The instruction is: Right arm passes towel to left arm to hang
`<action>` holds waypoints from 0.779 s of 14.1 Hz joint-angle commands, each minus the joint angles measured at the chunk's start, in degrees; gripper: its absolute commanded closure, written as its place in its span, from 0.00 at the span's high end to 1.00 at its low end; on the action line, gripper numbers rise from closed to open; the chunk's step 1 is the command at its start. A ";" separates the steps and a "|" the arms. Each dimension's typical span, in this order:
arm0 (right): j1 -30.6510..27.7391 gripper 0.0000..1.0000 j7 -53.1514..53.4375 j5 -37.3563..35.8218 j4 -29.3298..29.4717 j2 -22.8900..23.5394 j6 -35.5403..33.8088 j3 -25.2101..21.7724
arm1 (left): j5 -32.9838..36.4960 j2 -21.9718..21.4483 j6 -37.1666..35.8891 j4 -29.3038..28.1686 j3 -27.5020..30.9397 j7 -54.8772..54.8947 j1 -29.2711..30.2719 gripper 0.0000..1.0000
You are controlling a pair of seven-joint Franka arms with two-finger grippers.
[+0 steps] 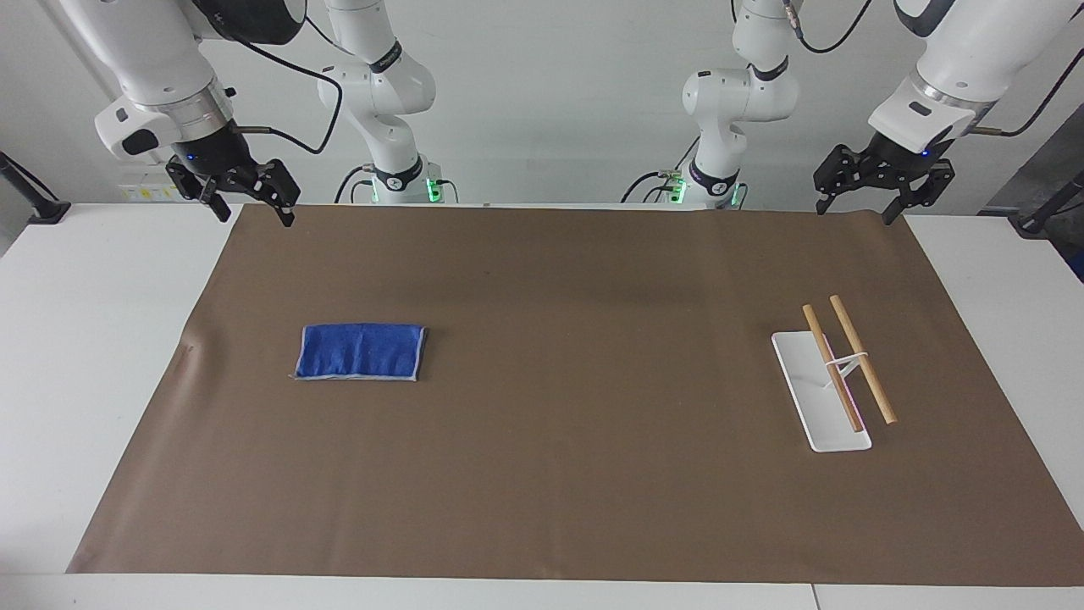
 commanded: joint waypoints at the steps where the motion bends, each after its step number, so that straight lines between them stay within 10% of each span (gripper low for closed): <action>1: -0.49 1.00 0.31 -0.80 -1.42 -1.16 0.70 0.36 | 1.28 -0.35 0.02 -0.20 0.18 -1.24 -0.55 1.00; 11: -0.58 1.00 0.14 -1.59 -1.60 -1.16 3.25 0.36 | 1.28 -1.05 -0.25 -1.61 0.09 -0.89 -0.20 1.00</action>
